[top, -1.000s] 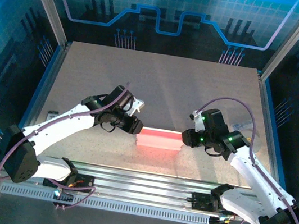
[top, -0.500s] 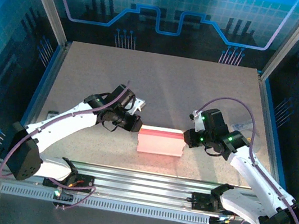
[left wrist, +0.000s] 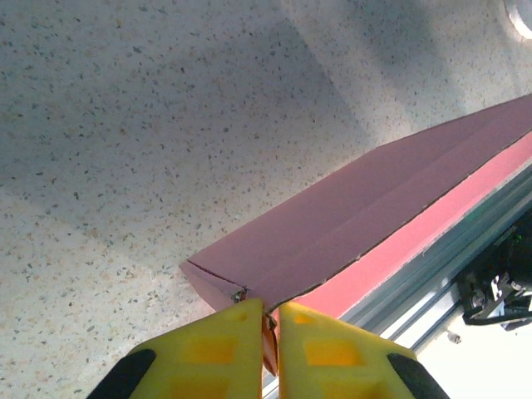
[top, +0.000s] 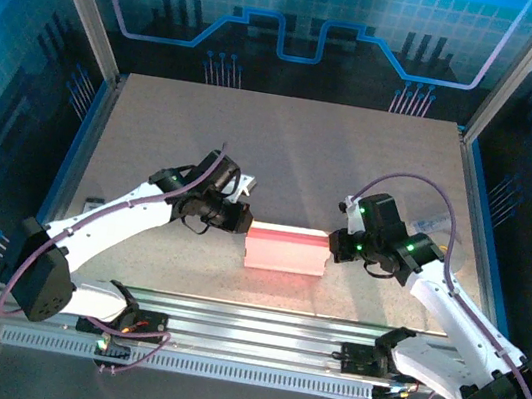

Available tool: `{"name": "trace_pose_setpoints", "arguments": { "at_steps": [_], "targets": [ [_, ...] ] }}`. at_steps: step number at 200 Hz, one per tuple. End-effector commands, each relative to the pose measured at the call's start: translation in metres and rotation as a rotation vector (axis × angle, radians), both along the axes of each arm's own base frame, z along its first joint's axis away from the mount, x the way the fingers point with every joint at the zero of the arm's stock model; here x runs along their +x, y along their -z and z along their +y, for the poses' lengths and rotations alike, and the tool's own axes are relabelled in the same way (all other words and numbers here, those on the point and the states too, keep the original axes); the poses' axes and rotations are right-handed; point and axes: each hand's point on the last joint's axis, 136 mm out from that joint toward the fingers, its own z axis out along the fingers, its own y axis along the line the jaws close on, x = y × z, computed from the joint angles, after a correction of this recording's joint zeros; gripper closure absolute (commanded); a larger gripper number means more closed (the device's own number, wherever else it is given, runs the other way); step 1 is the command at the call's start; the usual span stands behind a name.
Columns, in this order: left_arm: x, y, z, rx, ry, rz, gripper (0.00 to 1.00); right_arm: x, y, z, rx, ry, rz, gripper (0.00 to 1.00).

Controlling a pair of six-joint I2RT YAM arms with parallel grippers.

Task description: Fold the paper box

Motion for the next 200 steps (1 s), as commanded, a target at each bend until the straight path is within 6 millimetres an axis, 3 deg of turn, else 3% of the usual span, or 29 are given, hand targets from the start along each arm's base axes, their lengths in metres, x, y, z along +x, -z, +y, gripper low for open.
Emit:
{"name": "trace_pose_setpoints", "arguments": {
  "at_steps": [1,52,200],
  "targets": [
    [0.009,-0.016,-0.004,-0.061,-0.04,-0.053,0.87,0.0,-0.01,0.008,0.038,-0.012,-0.039,0.93],
    [0.016,-0.016,-0.001,-0.053,-0.084,-0.071,0.87,-0.003,-0.006,0.0,-0.04,-0.012,-0.06,0.93],
    [0.009,-0.004,-0.006,-0.082,-0.18,-0.084,0.86,-0.013,0.012,0.016,0.003,-0.013,-0.025,0.94]
  ]
}}
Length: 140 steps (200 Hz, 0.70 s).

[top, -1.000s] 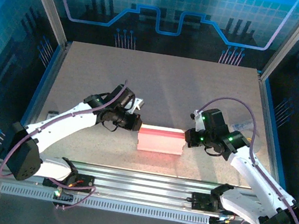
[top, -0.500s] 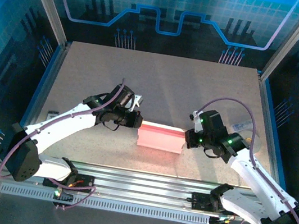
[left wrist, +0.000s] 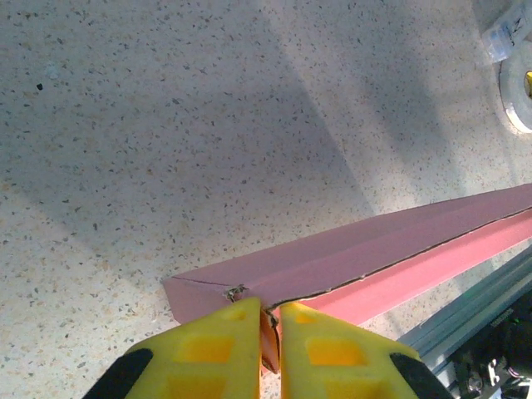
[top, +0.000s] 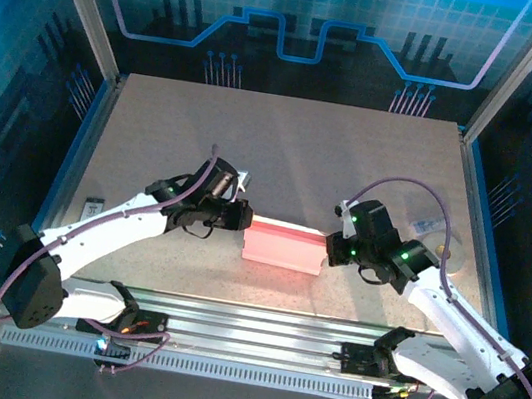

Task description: Fold the paper box

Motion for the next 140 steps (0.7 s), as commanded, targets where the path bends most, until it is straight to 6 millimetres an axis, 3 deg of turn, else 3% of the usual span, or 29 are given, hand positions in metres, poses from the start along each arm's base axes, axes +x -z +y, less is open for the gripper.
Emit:
{"name": "trace_pose_setpoints", "arguments": {
  "at_steps": [1,140],
  "targets": [
    [-0.006,-0.004,-0.008,-0.047,-0.004,-0.008,0.86,-0.01,0.007,0.011,0.029,-0.035,0.029,0.94],
    [-0.022,0.009,0.012,0.069,0.012,-0.055,0.86,-0.018,0.016,-0.001,-0.054,-0.007,0.009,0.95]
  ]
}}
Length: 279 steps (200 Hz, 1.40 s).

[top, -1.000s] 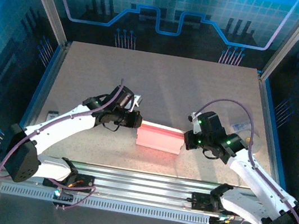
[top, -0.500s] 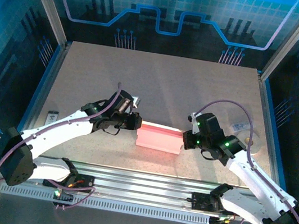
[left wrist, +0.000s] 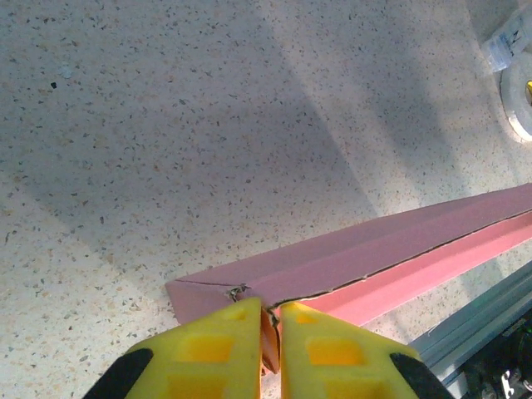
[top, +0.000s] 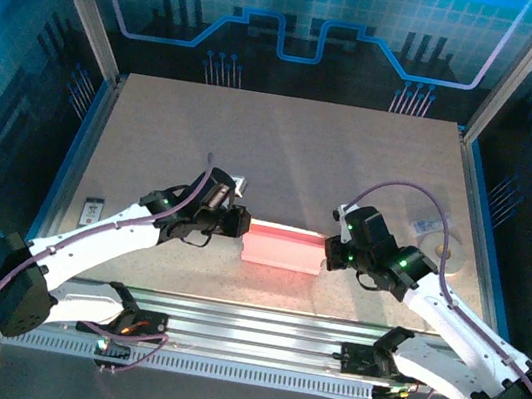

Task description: Fold the paper box

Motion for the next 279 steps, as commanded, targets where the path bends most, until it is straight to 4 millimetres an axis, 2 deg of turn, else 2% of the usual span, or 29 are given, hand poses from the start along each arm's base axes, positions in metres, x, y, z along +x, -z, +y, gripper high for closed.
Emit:
{"name": "trace_pose_setpoints", "arguments": {
  "at_steps": [1,144,246,260,279],
  "targets": [
    [-0.011,0.008,0.008,0.056,0.033,0.0,0.86,-0.012,0.014,-0.002,-0.025,-0.009,0.05,0.94],
    [-0.019,0.018,0.007,0.169,0.08,-0.044,0.86,-0.016,0.022,-0.006,-0.066,0.016,0.037,0.95],
    [-0.029,0.024,0.001,0.206,0.104,-0.108,0.86,-0.022,0.028,-0.004,-0.006,0.041,0.049,0.95],
    [-0.031,0.025,0.002,0.208,0.102,-0.114,0.86,-0.022,0.026,-0.005,0.002,0.049,0.044,0.92],
    [-0.033,0.026,0.004,0.203,0.096,-0.121,0.86,-0.023,0.02,-0.004,0.023,0.053,0.04,0.81]
  ]
}}
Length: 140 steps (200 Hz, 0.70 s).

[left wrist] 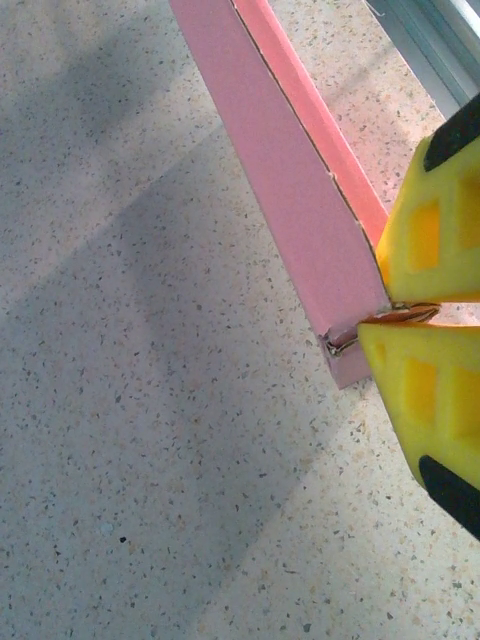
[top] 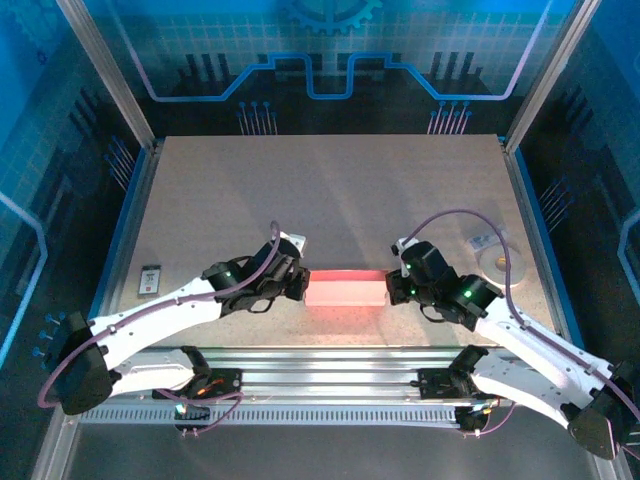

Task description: Fold the paper box

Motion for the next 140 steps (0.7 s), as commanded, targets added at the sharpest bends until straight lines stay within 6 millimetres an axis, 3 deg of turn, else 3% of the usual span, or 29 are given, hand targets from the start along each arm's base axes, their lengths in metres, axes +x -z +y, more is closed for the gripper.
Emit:
{"name": "trace_pose_setpoints", "arguments": {
  "at_steps": [1,25,59,100,116,140],
  "targets": [
    [-0.011,0.013,0.006,0.028,0.011,0.021,0.86,-0.016,0.013,-0.002,-0.012,-0.015,0.069,0.81],
    [-0.013,0.011,0.005,0.016,0.01,0.016,0.86,-0.015,0.001,-0.003,0.01,-0.013,0.05,0.71],
    [-0.013,0.01,0.001,0.013,0.016,0.016,0.86,-0.017,-0.022,-0.004,0.053,-0.027,0.02,0.65],
    [-0.012,0.011,-0.004,0.016,0.022,0.02,0.86,-0.016,-0.059,0.007,0.163,-0.075,-0.012,0.6],
    [-0.012,0.011,-0.007,0.019,0.028,0.021,0.86,-0.013,-0.068,0.011,0.186,-0.078,-0.021,0.6],
    [-0.012,0.012,-0.008,0.024,0.029,0.02,0.86,-0.004,-0.072,0.014,0.2,-0.07,-0.014,0.7]
  ]
}}
